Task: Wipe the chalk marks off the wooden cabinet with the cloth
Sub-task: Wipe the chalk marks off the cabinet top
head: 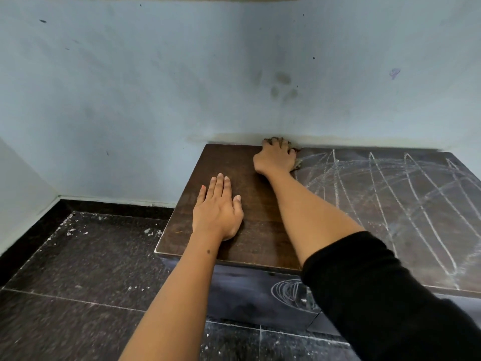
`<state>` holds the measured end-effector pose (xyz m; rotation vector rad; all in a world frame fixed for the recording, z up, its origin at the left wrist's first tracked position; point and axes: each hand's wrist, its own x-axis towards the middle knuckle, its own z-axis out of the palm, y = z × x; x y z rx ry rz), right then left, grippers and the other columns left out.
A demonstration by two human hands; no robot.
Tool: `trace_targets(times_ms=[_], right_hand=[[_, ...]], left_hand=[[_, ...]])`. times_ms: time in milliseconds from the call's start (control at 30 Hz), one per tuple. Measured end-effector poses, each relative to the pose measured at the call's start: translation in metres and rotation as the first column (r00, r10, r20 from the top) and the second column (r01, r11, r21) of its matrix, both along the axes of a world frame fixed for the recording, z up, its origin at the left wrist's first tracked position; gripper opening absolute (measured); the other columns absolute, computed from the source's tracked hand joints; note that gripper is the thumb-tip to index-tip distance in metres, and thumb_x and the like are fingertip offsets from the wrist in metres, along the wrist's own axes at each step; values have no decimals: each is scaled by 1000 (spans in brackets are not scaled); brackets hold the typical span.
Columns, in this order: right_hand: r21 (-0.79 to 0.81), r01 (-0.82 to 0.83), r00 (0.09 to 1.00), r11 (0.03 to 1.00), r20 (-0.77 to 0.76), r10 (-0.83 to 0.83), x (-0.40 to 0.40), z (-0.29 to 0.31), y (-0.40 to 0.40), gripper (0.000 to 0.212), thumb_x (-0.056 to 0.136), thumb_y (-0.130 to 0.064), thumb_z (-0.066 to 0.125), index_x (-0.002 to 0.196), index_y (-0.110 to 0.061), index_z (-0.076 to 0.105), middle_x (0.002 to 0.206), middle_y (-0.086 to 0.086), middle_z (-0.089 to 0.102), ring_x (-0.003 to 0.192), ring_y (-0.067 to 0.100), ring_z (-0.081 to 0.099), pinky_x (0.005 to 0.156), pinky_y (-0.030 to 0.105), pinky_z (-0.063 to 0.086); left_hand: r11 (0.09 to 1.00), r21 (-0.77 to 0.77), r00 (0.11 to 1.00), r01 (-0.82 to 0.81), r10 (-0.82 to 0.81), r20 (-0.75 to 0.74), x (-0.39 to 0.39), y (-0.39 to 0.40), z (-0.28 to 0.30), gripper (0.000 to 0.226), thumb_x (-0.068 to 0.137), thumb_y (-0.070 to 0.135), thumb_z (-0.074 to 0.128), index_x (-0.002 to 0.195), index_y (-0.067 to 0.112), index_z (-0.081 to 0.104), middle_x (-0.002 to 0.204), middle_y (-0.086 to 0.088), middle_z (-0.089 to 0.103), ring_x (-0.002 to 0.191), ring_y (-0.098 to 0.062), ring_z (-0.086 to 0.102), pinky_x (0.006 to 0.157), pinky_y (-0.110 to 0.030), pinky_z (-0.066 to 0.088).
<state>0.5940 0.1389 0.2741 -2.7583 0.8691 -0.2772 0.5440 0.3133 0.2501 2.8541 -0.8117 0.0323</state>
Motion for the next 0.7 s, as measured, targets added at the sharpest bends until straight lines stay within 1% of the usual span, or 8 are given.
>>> trace_targets(times_ms=[33, 167, 200, 267, 400, 500, 567, 700], right_hand=[[9, -19, 1000, 1000, 0, 19, 4, 1, 10, 52, 94, -28, 35, 145, -19, 32, 155, 5, 21, 144, 28, 10, 113, 47, 14], [-11, -337, 942, 942, -10, 337, 9, 0, 28, 51, 98, -27, 31, 148, -25, 25, 157, 1, 18, 145, 24, 9, 115, 46, 14], [4, -377, 926, 926, -22, 377, 7, 1, 22, 50, 99, -27, 29, 148, -27, 25, 157, 0, 18, 145, 23, 10, 115, 46, 14], [18, -376, 926, 926, -27, 377, 0, 3, 2, 49, 100, -27, 27, 148, -29, 24, 157, -1, 19, 144, 23, 12, 114, 47, 17], [14, -190, 982, 982, -10, 191, -19, 1, -32, 50, 99, -25, 28, 148, -25, 25, 157, 1, 19, 143, 25, 15, 114, 47, 18], [6, -131, 991, 991, -38, 131, -23, 3, -20, 52, 97, -26, 31, 149, -23, 24, 157, 4, 17, 143, 27, 13, 114, 47, 16], [0, -170, 985, 986, -30, 170, -24, 4, 1, 52, 97, -27, 32, 148, -24, 24, 157, 3, 18, 144, 27, 12, 114, 46, 15], [-22, -308, 951, 951, -9, 308, -38, -2, 26, 50, 97, -29, 31, 147, -29, 27, 157, -1, 20, 144, 23, 13, 113, 46, 14]], left_hand=[[1000, -5, 1000, -4, 4, 3, 0, 0, 0, 57, 100, 37, 14, 151, 12, 5, 160, -4, 0, 146, -17, -4, 119, -36, -2], [1000, -7, 1000, -5, 5, 8, 0, 0, 0, 57, 100, 36, 15, 151, 11, 5, 160, -4, 1, 146, -16, -3, 118, -35, -2], [1000, -4, 1000, -4, 4, 7, 0, 0, 0, 57, 100, 36, 15, 151, 11, 5, 160, -5, 1, 146, -16, -3, 118, -35, -2], [1000, 1, 1000, 1, -1, 4, 0, 0, 1, 57, 101, 37, 15, 151, 11, 5, 160, -5, 1, 146, -17, -3, 118, -35, -2], [1000, 4, 1000, -1, 1, -1, 0, 1, 1, 57, 101, 37, 15, 151, 10, 5, 160, -6, 0, 146, -17, -3, 118, -36, -2], [1000, 9, 1000, 0, 0, -6, -2, 0, 1, 58, 101, 37, 15, 151, 11, 5, 160, -5, 1, 146, -18, -3, 118, -36, -2], [1000, 9, 1000, -1, 1, -6, -1, -2, 3, 57, 101, 37, 15, 151, 11, 5, 160, -6, 1, 146, -18, -3, 118, -36, -2], [999, 30, 996, -38, 40, -79, -4, -5, 8, 58, 101, 36, 15, 151, 8, 3, 159, -9, -3, 146, -21, -6, 118, -39, -4]])
